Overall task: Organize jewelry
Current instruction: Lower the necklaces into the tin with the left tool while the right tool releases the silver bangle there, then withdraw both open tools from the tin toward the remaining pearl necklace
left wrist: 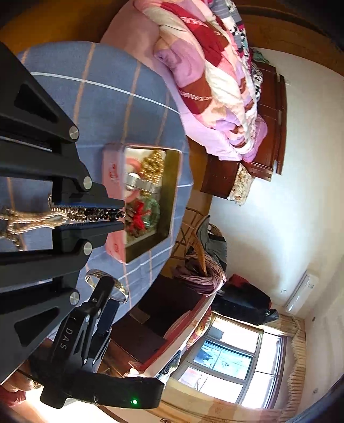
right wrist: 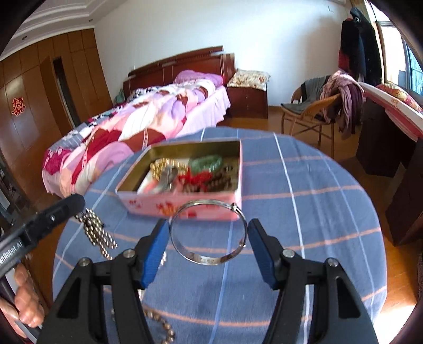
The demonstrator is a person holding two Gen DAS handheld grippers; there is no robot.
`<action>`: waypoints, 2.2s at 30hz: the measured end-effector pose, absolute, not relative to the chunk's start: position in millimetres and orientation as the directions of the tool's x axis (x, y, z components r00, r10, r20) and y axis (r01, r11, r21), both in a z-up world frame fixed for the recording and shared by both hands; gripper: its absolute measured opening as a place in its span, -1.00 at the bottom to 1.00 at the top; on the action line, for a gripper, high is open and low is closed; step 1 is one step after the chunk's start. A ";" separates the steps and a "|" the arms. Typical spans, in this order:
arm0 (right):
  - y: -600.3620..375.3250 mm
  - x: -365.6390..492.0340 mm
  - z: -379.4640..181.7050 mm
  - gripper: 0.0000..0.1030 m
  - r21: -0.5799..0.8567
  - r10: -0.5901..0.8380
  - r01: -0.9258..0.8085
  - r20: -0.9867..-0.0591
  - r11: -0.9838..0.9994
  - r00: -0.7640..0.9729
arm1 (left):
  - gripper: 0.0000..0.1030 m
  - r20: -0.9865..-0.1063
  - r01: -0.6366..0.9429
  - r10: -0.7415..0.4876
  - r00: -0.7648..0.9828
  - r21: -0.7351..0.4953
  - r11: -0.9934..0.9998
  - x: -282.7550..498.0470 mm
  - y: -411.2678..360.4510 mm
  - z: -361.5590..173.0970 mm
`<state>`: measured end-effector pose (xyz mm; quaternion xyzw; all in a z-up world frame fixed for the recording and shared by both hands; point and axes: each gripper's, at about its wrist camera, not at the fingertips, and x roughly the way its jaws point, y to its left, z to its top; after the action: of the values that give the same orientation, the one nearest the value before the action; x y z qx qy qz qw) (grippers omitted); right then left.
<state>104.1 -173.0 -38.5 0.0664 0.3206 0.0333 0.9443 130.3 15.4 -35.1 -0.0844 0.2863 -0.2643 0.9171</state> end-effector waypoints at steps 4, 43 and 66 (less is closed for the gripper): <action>-172.2 116.2 -27.9 0.26 0.139 0.094 -0.019 -0.553 0.990 0.828 | -0.85 -0.452 0.451 -0.539 0.711 -0.295 0.843 143.4 7.4 -24.2; -171.7 237.8 -79.9 -0.45 0.165 0.152 -0.057 -0.644 0.985 0.750 | -0.84 -0.624 0.323 -0.362 0.693 -0.181 0.929 270.0 -33.7 -89.9; -195.0 211.3 -58.2 0.64 0.186 0.050 0.049 -0.491 0.981 0.870 | 0.36 -0.631 0.240 -0.259 0.732 -0.117 0.964 251.8 -31.4 -82.2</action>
<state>211.3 -195.0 -58.2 0.0966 0.2553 0.0001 0.9620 251.8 -31.4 -82.2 -0.0135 0.3408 -0.1341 0.9304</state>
